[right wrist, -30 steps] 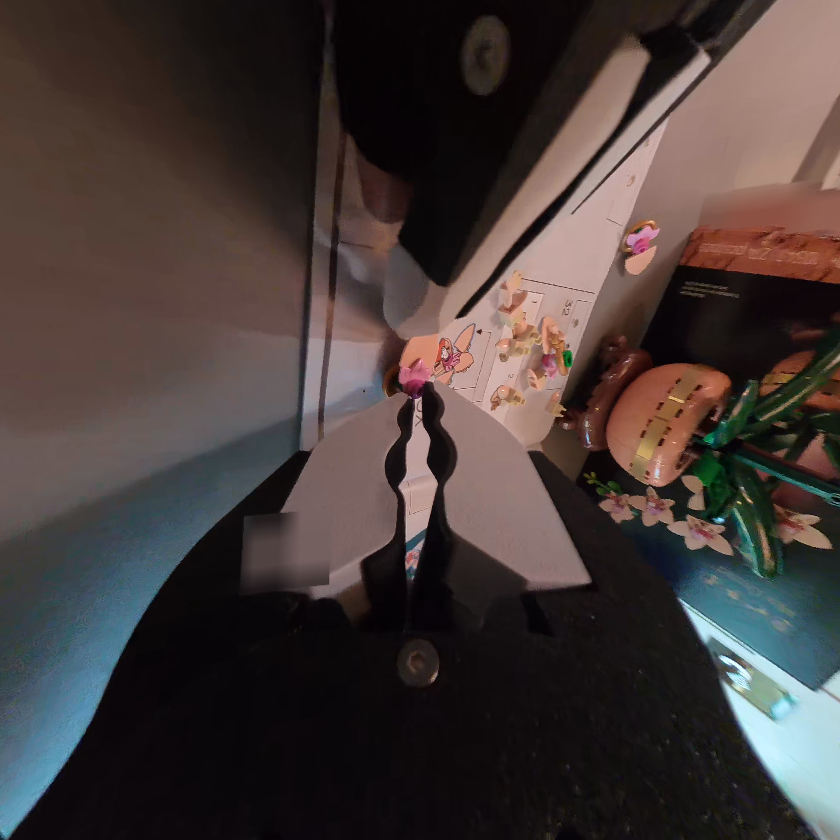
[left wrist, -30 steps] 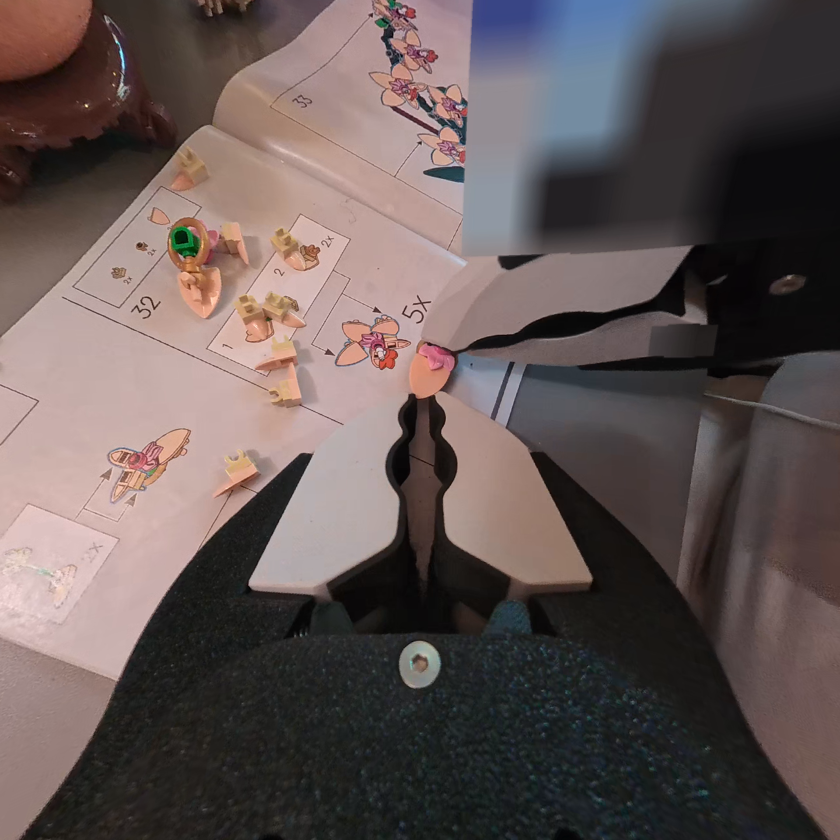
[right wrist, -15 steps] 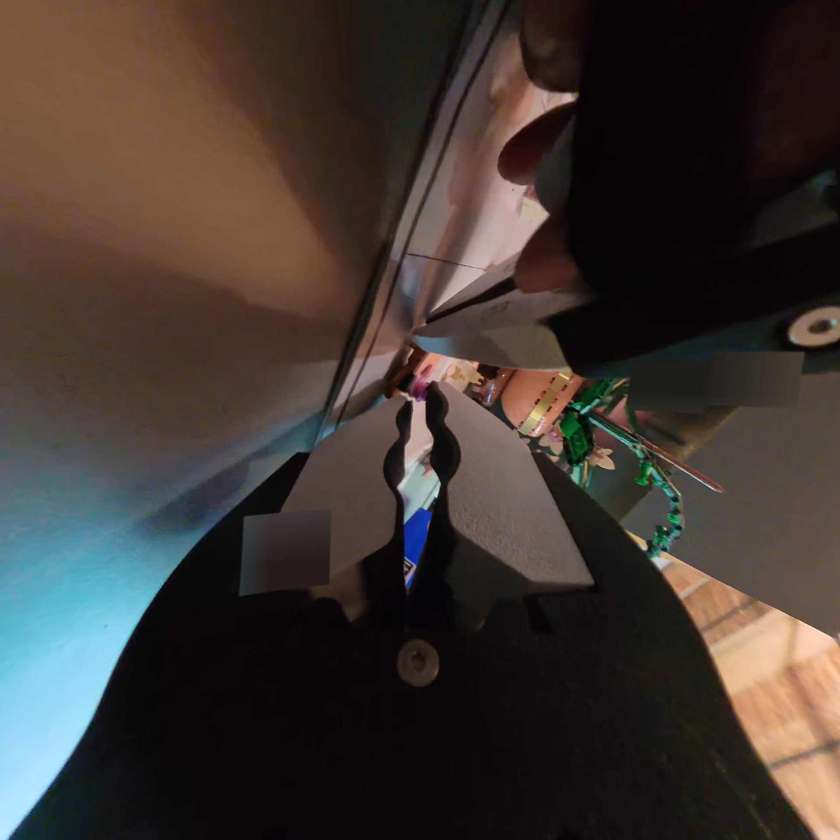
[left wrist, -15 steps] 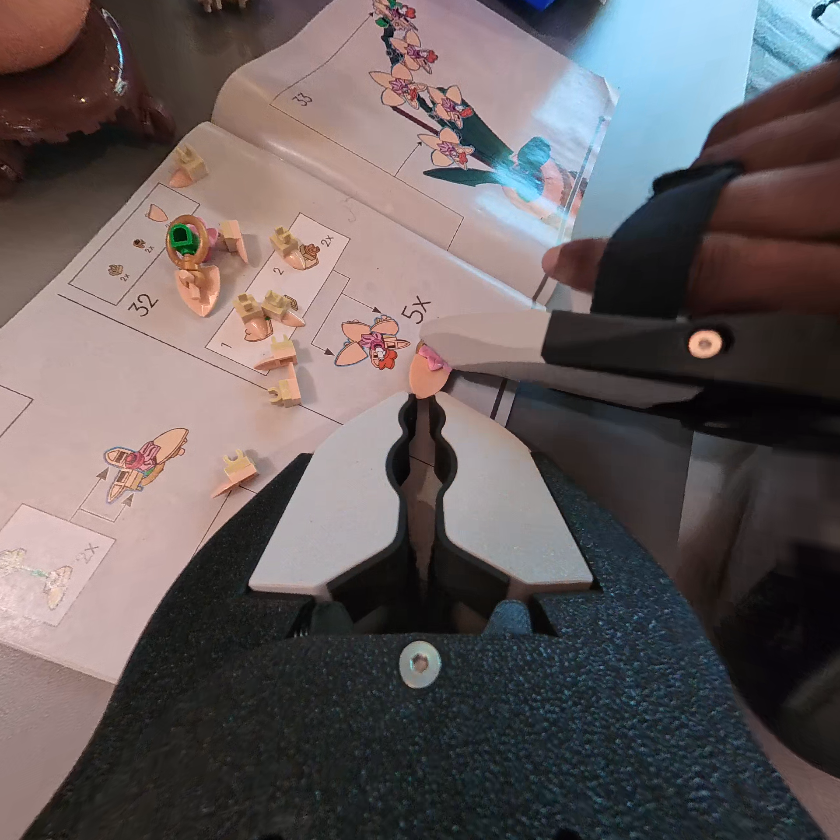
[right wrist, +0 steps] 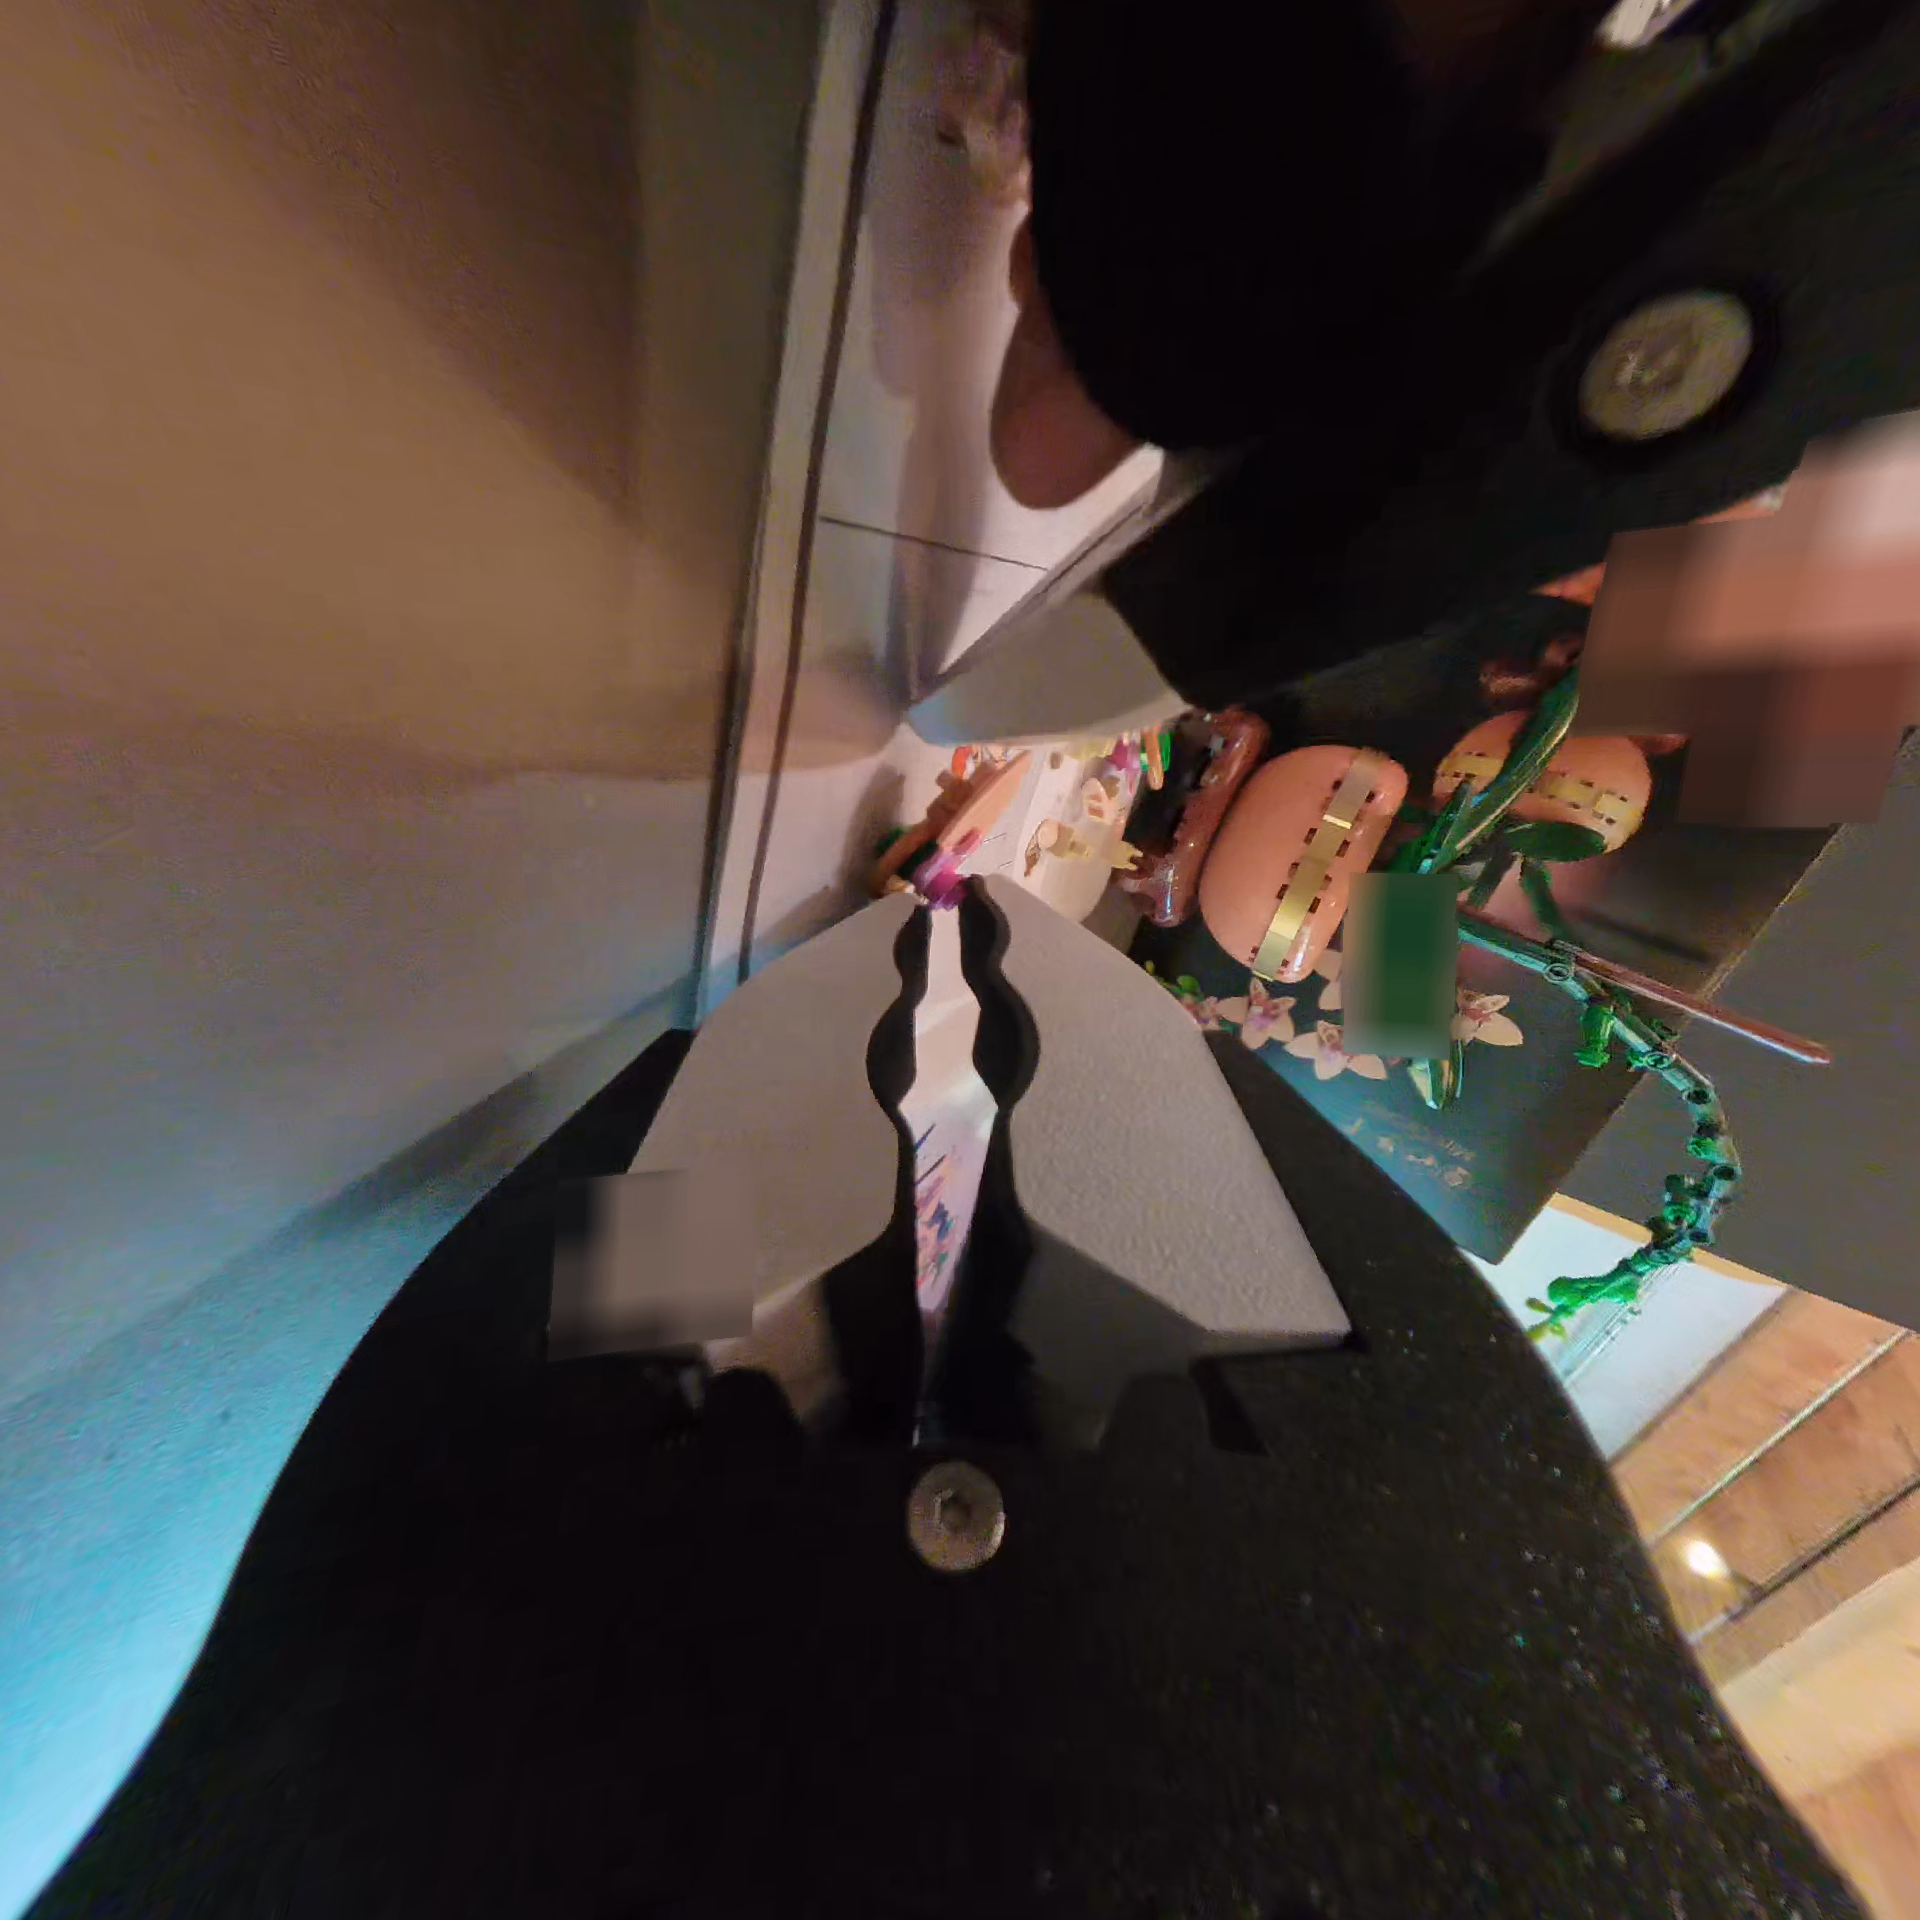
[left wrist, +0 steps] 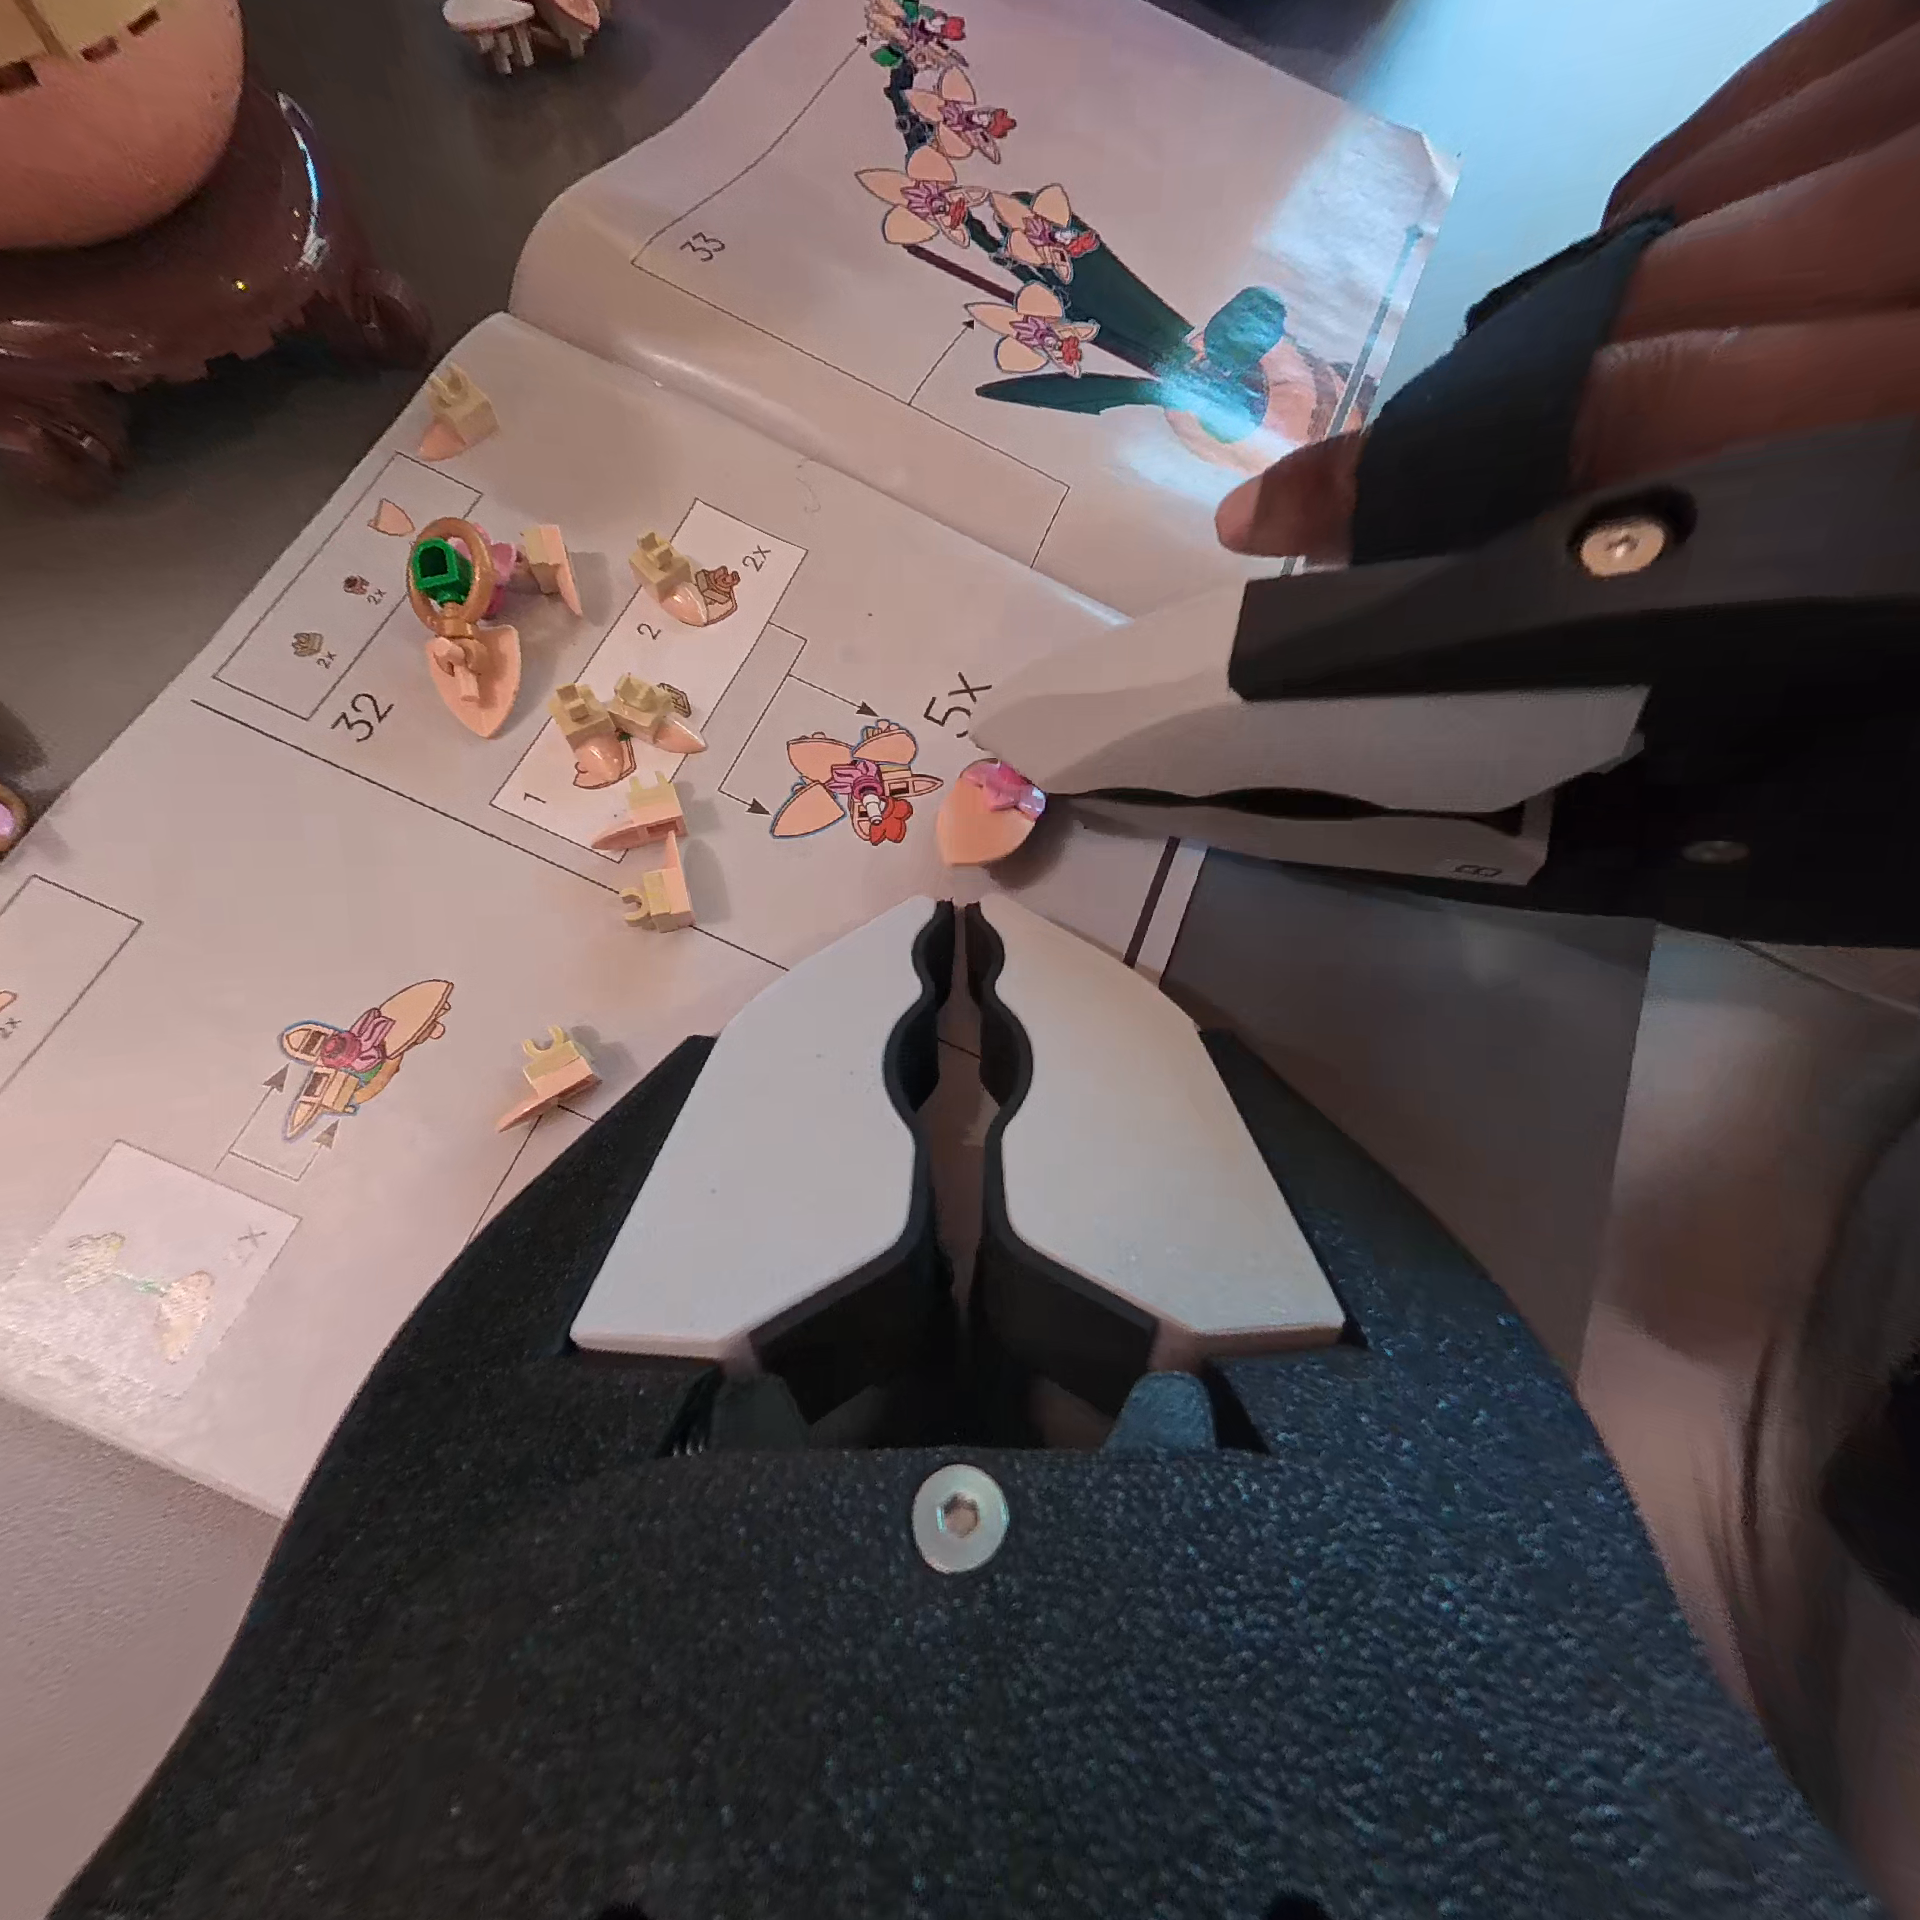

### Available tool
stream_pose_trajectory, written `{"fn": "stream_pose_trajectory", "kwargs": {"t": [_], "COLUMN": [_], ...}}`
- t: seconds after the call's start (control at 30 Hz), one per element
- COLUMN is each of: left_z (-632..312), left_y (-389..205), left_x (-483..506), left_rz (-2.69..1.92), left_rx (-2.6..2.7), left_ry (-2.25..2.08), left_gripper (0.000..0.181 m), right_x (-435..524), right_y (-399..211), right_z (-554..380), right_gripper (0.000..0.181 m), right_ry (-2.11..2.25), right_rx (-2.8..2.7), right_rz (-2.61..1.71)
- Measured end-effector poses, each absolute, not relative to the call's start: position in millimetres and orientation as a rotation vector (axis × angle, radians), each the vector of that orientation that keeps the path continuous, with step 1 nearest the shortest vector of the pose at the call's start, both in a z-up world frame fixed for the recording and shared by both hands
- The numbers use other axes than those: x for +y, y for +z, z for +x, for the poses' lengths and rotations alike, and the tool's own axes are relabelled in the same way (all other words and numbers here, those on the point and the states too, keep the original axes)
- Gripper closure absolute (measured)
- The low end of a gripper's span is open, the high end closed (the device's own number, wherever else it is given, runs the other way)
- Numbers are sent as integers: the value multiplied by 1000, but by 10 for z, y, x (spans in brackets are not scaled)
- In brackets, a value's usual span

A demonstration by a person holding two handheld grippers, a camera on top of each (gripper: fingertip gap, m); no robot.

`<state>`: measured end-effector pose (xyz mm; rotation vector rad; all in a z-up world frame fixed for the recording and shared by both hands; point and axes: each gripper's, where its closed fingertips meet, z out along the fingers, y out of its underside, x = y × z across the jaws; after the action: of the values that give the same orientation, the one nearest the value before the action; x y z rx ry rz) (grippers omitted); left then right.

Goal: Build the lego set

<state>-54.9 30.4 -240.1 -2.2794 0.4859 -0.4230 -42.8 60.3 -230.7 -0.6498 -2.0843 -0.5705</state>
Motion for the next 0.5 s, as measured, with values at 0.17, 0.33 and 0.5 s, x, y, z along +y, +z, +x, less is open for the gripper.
{"fn": "stream_pose_trajectory", "kwargs": {"t": [0.17,0.33,0.5], "left_z": [-527,-510,-501], "left_y": [-2398,-2396,-2386], "left_x": [285,269,220], "left_rz": [-2283,-2287,-2290], "left_rx": [498,517,550], "left_ry": [-434,-437,-442], "left_gripper": [177,176,176], "right_x": [643,657,779], "right_y": [-2304,-2282,-2194], "right_z": [-456,-456,-394], "right_gripper": [175,171,171], "right_ry": [-568,-551,-435], "right_rx": [-2047,-2080,-2089], "right_rz": [-649,-647,-801]}}
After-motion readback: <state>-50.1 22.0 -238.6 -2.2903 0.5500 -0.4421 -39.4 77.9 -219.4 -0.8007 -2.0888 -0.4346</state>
